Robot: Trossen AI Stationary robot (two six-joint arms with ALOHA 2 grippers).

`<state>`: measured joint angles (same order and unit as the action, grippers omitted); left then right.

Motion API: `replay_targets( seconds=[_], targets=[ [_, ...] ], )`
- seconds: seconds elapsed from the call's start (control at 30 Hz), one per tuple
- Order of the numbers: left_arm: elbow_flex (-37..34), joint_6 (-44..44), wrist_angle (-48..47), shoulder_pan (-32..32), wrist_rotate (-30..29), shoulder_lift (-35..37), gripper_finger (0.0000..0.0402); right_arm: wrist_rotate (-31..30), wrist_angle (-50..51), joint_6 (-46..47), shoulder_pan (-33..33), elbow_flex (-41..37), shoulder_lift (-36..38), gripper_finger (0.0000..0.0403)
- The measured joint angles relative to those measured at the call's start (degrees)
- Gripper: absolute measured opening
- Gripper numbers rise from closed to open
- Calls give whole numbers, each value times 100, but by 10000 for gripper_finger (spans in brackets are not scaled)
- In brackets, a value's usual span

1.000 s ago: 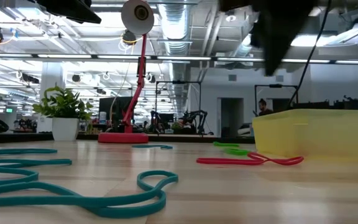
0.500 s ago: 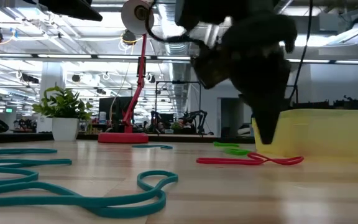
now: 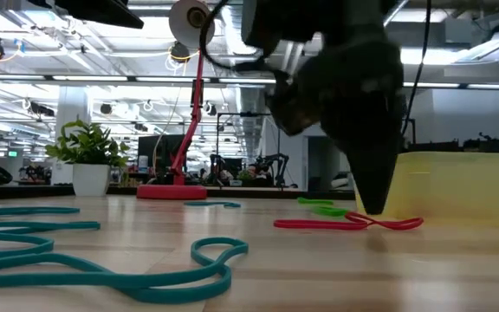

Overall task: Pick and place items into bin
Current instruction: Put the red rubber band into the yellow bin

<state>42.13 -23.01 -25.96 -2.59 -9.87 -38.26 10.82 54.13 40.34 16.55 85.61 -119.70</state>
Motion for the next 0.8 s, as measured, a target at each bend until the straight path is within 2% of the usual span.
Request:
replay_targets(
  seconds=[0.6,0.8],
  targets=[
    [-2,-40,-2,1,0,0,57,-194,-148,-26,-167,15,-151,80],
    [-2,-39,-2,0,0,0,57,29,-471,-31,-173,15,-151,37]
  ],
)
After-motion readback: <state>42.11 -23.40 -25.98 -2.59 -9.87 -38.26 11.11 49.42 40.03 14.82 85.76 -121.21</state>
